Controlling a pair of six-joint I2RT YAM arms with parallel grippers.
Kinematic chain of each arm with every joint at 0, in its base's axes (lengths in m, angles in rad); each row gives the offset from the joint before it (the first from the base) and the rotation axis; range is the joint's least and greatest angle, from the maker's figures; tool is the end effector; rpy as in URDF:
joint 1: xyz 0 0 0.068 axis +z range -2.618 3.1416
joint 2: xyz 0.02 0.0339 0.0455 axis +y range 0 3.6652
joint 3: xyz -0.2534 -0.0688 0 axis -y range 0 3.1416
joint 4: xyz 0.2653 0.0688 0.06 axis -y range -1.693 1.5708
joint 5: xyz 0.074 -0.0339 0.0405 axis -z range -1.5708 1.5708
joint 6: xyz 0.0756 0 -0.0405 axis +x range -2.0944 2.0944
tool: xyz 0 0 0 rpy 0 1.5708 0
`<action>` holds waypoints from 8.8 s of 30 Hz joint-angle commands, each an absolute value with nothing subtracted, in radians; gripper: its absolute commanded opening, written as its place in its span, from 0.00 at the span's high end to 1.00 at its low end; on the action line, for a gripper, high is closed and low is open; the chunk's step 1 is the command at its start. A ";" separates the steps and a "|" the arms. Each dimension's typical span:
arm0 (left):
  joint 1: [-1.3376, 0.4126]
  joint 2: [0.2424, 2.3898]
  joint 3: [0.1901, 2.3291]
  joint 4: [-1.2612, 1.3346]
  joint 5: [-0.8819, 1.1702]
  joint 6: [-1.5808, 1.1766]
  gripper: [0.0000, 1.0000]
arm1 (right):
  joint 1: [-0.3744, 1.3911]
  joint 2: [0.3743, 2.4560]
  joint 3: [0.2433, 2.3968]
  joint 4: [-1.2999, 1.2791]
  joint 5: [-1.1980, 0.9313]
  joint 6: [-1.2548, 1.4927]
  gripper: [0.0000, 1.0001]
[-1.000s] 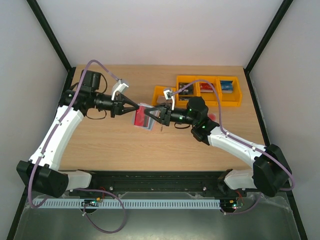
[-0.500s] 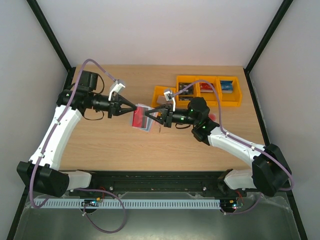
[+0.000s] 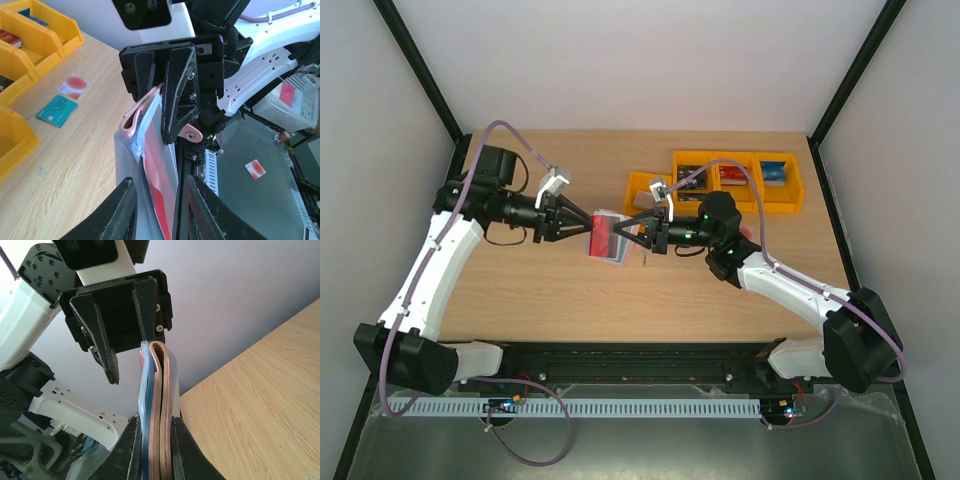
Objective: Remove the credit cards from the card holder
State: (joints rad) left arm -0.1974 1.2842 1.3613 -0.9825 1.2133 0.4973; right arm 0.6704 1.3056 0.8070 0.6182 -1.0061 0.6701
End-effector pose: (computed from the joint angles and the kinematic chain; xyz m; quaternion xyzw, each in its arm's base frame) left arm 0.2511 -0.1225 0.3578 0.4394 0.6668 -0.4927 0.3458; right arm 0.2181 0.2544 0.2975 -0.3607 0.5813 0.6578 0.3149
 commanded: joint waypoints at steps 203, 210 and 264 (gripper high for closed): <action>-1.083 1.418 0.728 1.128 -0.990 2.235 0.98 | 0.672 1.514 1.206 0.460 -0.652 1.133 0.98; -1.077 1.372 0.874 0.614 -1.121 1.775 0.30 | 0.538 1.424 1.179 0.268 -0.650 0.974 0.98; -0.295 1.419 1.053 -0.568 0.001 0.328 0.01 | -0.091 2.336 2.021 -0.503 -0.588 0.351 0.92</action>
State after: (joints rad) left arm -0.3023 1.4063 1.0428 -0.5678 -0.0074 0.3325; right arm -0.0921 2.3207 1.9640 -0.4969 -0.6041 0.3454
